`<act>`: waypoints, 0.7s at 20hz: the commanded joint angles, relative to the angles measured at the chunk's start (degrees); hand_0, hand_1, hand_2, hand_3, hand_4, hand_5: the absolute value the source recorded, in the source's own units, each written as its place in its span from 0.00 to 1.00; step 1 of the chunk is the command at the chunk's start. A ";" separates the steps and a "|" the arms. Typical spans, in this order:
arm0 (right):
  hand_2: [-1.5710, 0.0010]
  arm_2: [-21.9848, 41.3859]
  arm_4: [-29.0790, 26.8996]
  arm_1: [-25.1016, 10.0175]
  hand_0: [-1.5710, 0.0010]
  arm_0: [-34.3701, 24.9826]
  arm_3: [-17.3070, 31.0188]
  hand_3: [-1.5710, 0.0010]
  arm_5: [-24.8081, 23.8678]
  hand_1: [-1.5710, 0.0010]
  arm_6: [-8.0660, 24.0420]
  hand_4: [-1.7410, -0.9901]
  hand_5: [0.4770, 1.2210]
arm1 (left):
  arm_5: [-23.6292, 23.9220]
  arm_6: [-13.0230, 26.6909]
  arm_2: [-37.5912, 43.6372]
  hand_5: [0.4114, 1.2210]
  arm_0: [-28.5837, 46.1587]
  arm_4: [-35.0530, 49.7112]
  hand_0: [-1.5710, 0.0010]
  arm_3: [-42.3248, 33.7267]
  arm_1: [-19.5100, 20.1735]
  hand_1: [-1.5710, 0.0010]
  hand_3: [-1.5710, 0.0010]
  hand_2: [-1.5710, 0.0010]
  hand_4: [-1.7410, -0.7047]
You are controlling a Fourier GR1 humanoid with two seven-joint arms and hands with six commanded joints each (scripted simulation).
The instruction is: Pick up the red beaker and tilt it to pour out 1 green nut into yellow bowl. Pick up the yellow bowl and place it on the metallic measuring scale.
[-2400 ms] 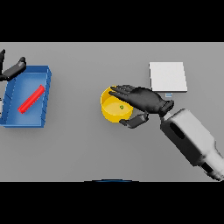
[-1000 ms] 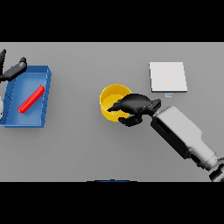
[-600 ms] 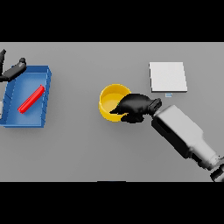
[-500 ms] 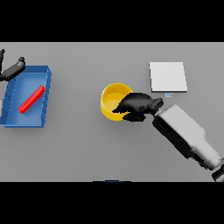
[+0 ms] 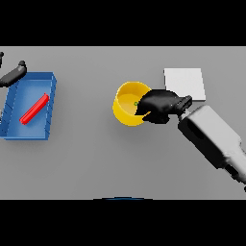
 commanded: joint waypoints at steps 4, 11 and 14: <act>0.00 -1.38 -1.13 -1.85 0.00 -0.85 -0.09 0.18 0.37 0.01 0.87 0.02 1.00 | 0.06 -0.20 -0.13 0.41 0.01 -0.12 1.00 -0.54 0.08 1.00 1.00 1.00 0.91; 0.00 -3.74 0.45 -5.61 0.02 -4.62 6.85 0.11 -3.99 0.01 0.99 0.02 1.00 | -0.31 -0.22 0.51 0.42 0.51 0.53 1.00 -0.75 0.49 1.00 1.00 1.00 0.91; 0.00 -4.57 0.82 -6.52 0.01 -6.57 11.03 0.12 -5.52 0.00 1.11 0.02 1.00 | -0.06 0.49 0.56 0.42 0.25 0.10 1.00 -0.61 0.78 1.00 1.00 1.00 0.91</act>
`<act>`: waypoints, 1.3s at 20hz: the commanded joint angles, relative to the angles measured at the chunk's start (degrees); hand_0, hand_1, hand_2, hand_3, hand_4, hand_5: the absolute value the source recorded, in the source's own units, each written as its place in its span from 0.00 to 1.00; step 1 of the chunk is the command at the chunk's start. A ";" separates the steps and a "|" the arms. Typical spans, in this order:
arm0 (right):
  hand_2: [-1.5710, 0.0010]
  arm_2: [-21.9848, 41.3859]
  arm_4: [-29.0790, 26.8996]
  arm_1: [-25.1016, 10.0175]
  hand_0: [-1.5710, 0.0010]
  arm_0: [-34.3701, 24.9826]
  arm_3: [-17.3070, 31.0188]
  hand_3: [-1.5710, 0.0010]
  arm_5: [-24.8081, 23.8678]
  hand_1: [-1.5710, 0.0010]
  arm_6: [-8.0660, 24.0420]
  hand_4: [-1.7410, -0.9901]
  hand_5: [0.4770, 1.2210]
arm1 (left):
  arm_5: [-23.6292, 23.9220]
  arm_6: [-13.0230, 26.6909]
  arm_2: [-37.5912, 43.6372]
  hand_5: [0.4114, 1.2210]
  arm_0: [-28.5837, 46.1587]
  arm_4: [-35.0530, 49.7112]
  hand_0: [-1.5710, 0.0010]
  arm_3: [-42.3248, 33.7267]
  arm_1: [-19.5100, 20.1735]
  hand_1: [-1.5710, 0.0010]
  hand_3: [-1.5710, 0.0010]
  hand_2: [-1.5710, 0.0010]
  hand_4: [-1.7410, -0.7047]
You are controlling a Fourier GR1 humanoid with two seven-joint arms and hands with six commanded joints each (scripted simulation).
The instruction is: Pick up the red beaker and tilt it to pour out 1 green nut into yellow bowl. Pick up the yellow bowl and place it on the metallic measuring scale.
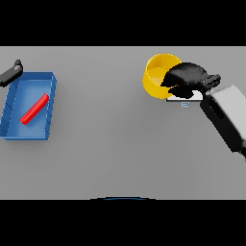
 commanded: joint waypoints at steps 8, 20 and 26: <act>0.03 -0.98 1.33 -0.63 0.02 -1.48 11.84 0.08 -5.14 0.07 0.00 0.02 1.00 | -0.51 1.43 0.46 0.43 1.05 1.13 1.00 -2.11 -0.14 1.00 1.00 1.00 0.89; 0.16 -0.86 1.81 0.12 0.11 -4.13 24.20 0.01 -9.14 0.23 -3.49 0.01 1.00 | -0.28 3.65 0.40 0.45 0.55 0.60 1.00 -1.69 -0.15 1.00 1.00 1.00 0.87; 0.42 -1.92 0.38 1.63 0.24 -4.66 26.69 0.30 -7.82 0.42 -2.32 0.19 0.82 | -0.39 2.46 0.51 0.45 -0.49 0.83 1.00 -0.40 -0.35 1.00 1.00 1.00 0.86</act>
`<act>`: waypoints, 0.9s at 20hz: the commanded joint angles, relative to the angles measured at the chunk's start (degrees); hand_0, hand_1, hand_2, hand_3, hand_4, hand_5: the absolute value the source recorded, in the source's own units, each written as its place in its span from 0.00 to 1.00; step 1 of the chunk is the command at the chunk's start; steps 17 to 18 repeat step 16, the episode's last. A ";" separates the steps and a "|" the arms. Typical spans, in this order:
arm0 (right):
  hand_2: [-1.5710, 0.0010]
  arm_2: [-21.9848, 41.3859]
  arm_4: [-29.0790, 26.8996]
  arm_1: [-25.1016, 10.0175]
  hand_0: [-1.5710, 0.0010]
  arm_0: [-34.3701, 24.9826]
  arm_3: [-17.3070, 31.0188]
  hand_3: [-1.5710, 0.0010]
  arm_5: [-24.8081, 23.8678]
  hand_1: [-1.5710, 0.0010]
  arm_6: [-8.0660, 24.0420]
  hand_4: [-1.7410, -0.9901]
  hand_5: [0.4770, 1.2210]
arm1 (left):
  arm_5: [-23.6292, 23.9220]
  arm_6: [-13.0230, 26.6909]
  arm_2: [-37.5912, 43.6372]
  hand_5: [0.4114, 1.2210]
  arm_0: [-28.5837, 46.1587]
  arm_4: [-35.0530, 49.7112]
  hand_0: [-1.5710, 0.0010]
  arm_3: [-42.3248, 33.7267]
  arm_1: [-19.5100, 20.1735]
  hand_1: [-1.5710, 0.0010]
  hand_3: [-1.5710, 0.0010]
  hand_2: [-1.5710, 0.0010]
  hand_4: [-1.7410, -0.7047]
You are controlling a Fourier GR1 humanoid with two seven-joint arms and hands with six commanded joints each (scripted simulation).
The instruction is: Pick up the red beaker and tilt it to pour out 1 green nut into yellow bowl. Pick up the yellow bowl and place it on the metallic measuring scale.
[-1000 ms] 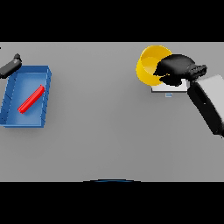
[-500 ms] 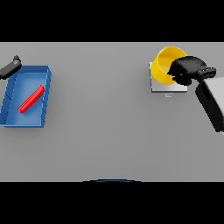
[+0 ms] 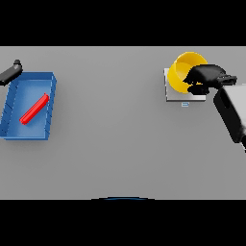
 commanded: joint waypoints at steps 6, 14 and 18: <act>0.75 -0.68 -0.80 0.11 0.70 -0.78 1.56 0.61 2.38 0.78 0.76 0.30 0.54 | 0.31 -0.83 0.24 0.44 0.32 -0.02 1.00 -0.32 0.25 1.00 1.00 1.00 0.86; 0.94 0.97 0.64 -1.07 0.95 -0.34 0.66 0.81 2.93 0.96 -0.41 0.42 0.44 | 0.34 1.57 -0.21 0.44 0.10 0.06 1.00 -1.73 -0.46 1.00 1.00 1.00 0.85; 0.96 0.90 0.69 -0.90 0.97 -0.29 0.93 0.83 2.57 0.98 -0.18 0.44 0.43 | 0.27 1.71 -0.19 0.44 0.25 0.04 1.00 -2.35 -0.23 1.00 1.00 1.00 0.86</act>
